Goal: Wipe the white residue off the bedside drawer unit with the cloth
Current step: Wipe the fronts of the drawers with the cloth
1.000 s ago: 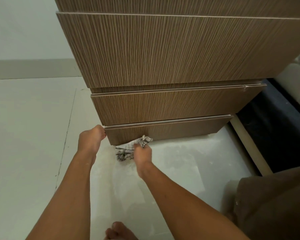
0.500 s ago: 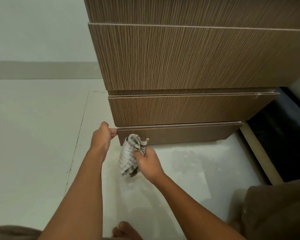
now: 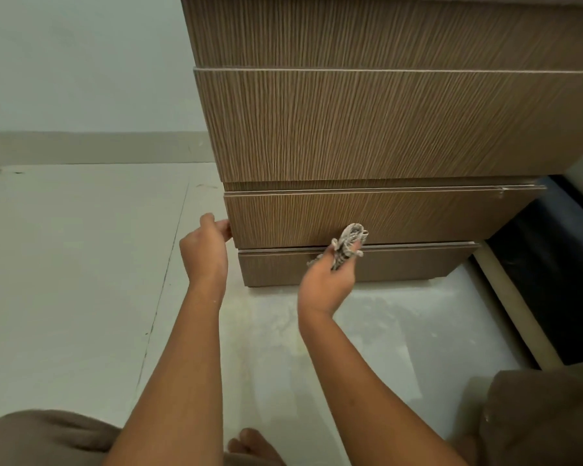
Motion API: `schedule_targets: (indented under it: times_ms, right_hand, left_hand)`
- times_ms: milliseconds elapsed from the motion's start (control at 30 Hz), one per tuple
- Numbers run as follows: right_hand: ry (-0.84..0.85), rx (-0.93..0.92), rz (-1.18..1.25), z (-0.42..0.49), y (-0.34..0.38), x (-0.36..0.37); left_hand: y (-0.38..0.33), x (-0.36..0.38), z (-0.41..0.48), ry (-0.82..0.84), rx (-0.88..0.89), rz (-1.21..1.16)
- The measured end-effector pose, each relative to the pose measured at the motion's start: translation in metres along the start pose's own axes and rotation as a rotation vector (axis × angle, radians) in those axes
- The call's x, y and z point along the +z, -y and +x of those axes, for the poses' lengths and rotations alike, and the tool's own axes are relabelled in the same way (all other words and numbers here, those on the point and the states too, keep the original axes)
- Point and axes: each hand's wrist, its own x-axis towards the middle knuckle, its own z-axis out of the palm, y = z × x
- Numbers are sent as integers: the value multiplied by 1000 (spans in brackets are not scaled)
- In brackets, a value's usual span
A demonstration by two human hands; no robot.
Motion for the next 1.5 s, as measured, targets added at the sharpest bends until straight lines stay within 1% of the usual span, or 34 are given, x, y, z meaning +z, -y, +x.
schedule_targets:
  times_ms: [67, 133, 267, 367, 500, 600, 700, 800, 867, 967, 1033, 1133, 1200, 1333, 1400, 1500]
  right_hand:
    - [47, 48, -6, -20, 7, 13]
    - [104, 57, -18, -38, 7, 25]
    - [326, 63, -110, -71, -4, 40]
    - [485, 26, -183, -82, -8, 42]
    - [706, -50, -257, -79, -2, 32]
    - [886, -37, -308, -68, 4, 18]
    - [995, -25, -354, -53, 16, 3]
    - [1036, -100, -464, -36, 36, -13]
    - [1067, -92, -490, -25, 52, -21]
    - [1114, -37, -442, -13, 82, -31]
    - [1152, -13, -410, -6, 105, -39]
    - [1174, -68, -414, 1, 136, -48]
    - [1183, -116, -413, 4, 160, -54]
    - [1229, -252, -443, 0, 213, -62]
    - [1234, -349, -457, -4, 239, -62]
    - [1199, -441, -402, -10, 282, -60]
  left_hand:
    - [-1, -3, 1, 38, -22, 8]
    - [-3, -7, 2, 88, -40, -7]
    - [-6, -15, 7, 211, -34, -1]
    - [-8, -22, 11, 262, -28, 45]
    - [-10, -24, 10, 239, -35, 74]
    - [-8, -26, 5, 199, -34, 86]
    - [-8, -27, -3, 190, -45, 89]
    - [-12, -27, -13, 205, -70, 100]
    - [-15, -29, -22, 219, -96, 97]
    - [-18, -32, -44, 276, -128, 100]
    - [-22, -35, -59, 364, -147, 126]
    - [-34, -38, -76, 543, -152, 90]
    - [-48, -43, -85, 625, -90, 69]
    - [-87, -55, -96, 732, 81, 120]
    - [-113, -60, -100, 736, 159, 146]
    - [-158, -64, -108, 682, 281, 161]
